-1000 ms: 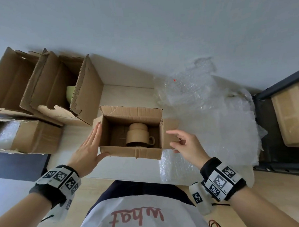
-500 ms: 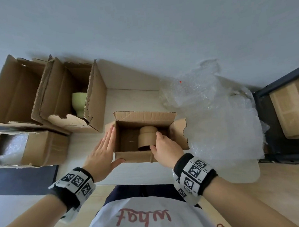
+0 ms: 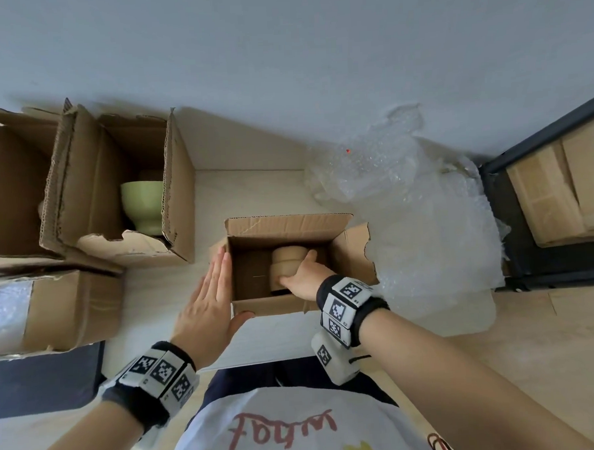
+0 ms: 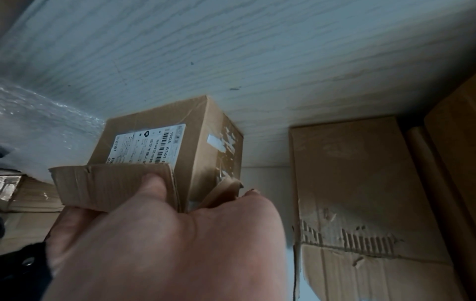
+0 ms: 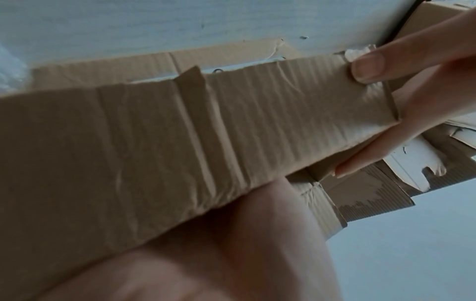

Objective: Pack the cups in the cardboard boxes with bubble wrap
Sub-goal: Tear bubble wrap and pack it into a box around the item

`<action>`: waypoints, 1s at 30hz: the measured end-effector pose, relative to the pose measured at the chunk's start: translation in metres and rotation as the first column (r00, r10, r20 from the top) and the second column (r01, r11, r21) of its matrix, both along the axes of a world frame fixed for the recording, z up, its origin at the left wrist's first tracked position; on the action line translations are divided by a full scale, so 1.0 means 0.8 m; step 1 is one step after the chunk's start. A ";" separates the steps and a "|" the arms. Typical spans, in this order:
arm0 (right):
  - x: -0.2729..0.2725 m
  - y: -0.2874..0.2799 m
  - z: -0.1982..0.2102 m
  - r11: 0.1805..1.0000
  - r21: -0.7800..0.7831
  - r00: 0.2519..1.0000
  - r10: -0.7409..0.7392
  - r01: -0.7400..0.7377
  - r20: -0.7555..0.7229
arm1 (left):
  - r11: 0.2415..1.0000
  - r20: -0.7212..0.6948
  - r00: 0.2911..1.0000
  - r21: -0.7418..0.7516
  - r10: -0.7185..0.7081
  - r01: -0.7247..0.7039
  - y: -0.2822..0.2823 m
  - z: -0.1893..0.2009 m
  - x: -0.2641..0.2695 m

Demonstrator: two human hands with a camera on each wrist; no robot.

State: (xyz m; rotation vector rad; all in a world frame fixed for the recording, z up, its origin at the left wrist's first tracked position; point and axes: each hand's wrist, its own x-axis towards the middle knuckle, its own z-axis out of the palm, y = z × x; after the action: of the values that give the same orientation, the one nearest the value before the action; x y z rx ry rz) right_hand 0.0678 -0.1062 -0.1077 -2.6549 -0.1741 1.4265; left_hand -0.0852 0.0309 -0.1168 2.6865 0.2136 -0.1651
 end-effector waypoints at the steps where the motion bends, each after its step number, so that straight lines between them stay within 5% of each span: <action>1: 0.001 0.000 -0.002 1.000 0.011 1.000 0.003 -0.003 0.004 | 1.000 0.002 1.000 0.004 -0.002 0.002 0.000 0.000 0.000; 7: 0.003 -0.001 -0.006 0.996 0.058 0.998 0.063 -0.064 0.009 | 0.998 -0.022 1.000 0.062 -0.019 0.021 0.000 -0.002 0.001; 13: -0.004 -0.009 0.037 0.980 0.174 0.995 0.096 -0.097 0.011 | 0.889 0.026 0.924 0.281 -0.383 0.361 0.004 -0.010 -0.003; 16: -0.001 -0.034 0.087 0.875 0.469 0.978 0.026 -0.122 0.207 | 0.889 0.029 0.929 0.302 -0.369 0.344 0.006 -0.009 0.003; 19: 0.032 -0.079 0.121 0.774 0.602 0.824 -0.202 -0.197 0.529 | 0.891 0.037 0.940 0.334 -0.338 0.307 0.005 -0.007 0.007; 21: 0.073 -0.111 0.119 0.820 0.536 0.742 -0.230 -0.201 0.630 | 0.902 0.017 0.951 0.323 -0.308 0.286 0.000 -0.007 0.007; 24: 0.137 -0.141 0.084 0.957 0.209 0.761 0.018 -0.201 0.648 | 0.932 -0.035 0.969 0.268 -0.245 0.245 -0.006 0.000 0.006; 27: 0.174 -0.151 0.044 0.948 -0.042 0.712 0.266 -0.316 0.650 | 0.965 -0.057 0.988 0.215 -0.143 0.152 -0.006 0.013 0.006; 30: 0.199 -0.155 0.018 0.925 -0.129 0.670 0.351 -0.358 0.654 | 0.982 -0.136 0.988 0.169 -0.068 0.090 -0.005 0.024 0.006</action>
State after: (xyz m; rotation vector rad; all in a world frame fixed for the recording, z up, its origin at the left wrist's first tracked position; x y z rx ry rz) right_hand 0.2271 -0.2299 -0.0931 -3.1153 -0.8034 0.4212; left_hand -0.0805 0.0268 -0.0975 2.8629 0.1674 -0.3620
